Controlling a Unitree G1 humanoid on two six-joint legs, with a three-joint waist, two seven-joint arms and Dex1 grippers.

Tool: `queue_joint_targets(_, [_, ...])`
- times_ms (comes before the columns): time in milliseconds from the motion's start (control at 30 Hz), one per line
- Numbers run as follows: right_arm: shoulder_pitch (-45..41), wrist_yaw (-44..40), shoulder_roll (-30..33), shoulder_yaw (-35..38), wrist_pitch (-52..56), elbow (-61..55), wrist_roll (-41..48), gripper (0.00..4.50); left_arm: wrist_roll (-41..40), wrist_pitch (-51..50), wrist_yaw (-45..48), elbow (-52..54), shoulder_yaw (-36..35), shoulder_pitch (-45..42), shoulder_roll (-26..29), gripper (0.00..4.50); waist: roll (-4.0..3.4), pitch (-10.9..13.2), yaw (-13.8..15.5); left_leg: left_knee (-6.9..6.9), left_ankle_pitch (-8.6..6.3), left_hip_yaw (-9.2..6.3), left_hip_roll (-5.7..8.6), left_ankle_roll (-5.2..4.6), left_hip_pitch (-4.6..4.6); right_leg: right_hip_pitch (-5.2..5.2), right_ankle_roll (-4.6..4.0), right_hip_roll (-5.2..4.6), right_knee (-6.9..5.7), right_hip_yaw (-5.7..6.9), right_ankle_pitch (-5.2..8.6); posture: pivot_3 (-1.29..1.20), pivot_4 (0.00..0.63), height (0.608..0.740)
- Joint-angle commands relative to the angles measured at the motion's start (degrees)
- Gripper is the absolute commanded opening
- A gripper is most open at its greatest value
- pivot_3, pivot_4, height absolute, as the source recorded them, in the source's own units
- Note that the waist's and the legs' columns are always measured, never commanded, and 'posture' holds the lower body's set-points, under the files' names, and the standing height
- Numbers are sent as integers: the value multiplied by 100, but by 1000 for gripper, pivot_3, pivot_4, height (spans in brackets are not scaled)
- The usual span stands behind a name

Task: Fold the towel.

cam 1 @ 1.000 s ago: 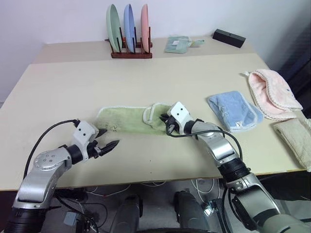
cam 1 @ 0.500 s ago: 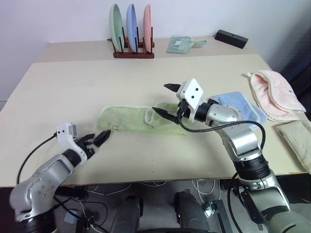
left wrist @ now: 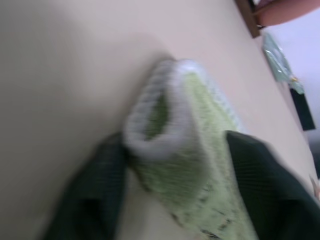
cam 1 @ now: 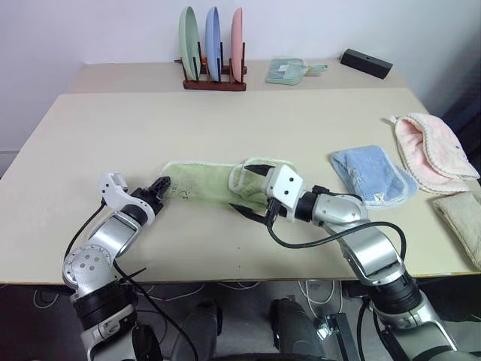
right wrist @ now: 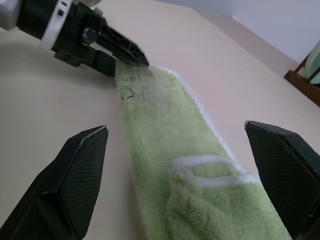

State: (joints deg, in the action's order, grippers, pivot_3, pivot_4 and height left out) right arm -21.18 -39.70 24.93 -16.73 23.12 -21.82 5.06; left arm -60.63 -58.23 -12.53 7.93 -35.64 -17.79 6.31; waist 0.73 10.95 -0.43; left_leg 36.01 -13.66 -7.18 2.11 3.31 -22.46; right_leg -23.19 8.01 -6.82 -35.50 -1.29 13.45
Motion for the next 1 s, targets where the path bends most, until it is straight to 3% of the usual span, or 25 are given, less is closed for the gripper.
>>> queue_joint_targets(33, [13, 49, 23, -2, 40, -323, -41, 4500, -166, -1, -15, -40, 151, -25, -19, 611, 2, 1, -10, 0, 0, 0, 0, 0, -2, 0, -1, 0, 6, 0, 0, 0, 150, 740])
queue_joint_targets(67, [35, 54, 26, 7, 51, -340, -51, 4500, -146, 47, 27, -35, 173, -25, 10, 75, 3, 2, -14, 0, 0, 1, 0, 0, -3, 0, -1, 0, 7, 0, -1, 0, 150, 740])
queue_joint_targets(200, [143, 86, 69, 45, 111, -402, -68, 4500, -85, 545, 452, 92, 6, -155, 383, 23, 12, 7, -22, -4, 0, 1, -1, 0, -3, -2, -1, 0, 9, 0, -1, 0, 150, 740])
queue_joint_targets(400, [391, 94, 223, 110, 138, -500, -64, 4500, 22, 1022, 1326, -185, -335, -425, 1747, 23, 14, 9, -53, -13, 0, 2, -4, 1, -4, -13, -4, 2, 8, -1, 0, 0, 150, 740])
queue_joint_targets(500, [423, 109, 248, 87, 50, -369, -102, 4500, 309, 969, 2271, 61, 362, -460, 2494, 23, 17, 10, -25, -17, 0, 5, -3, 2, -8, -13, -6, 2, 18, -1, 1, 0, 150, 740])
queue_joint_targets(700, [440, 187, 207, 61, -33, -171, -202, 4500, 673, 973, 3664, 962, 1877, -408, 2976, 23, 18, 11, -26, -15, 2, 5, 0, 5, -11, -1, -20, 0, 31, -2, 8, 0, 150, 740])
queue_joint_targets(833, [581, 235, 221, 75, -63, -174, -245, 4500, 1717, 1359, 4451, 1429, 3353, -244, 3353, 23, 17, 12, -76, -37, 2, 10, -2, 5, -4, -12, -18, 0, 30, -8, 8, 0, 150, 740])
queue_joint_targets(1000, [699, 335, 199, 99, -47, -209, -304, 4500, 2752, 1830, 4663, 1143, 4375, -288, 3183, 23, 16, 12, -50, -57, 5, 12, -6, 8, -2, -22, -18, 3, 29, -9, 8, 0, 150, 740])
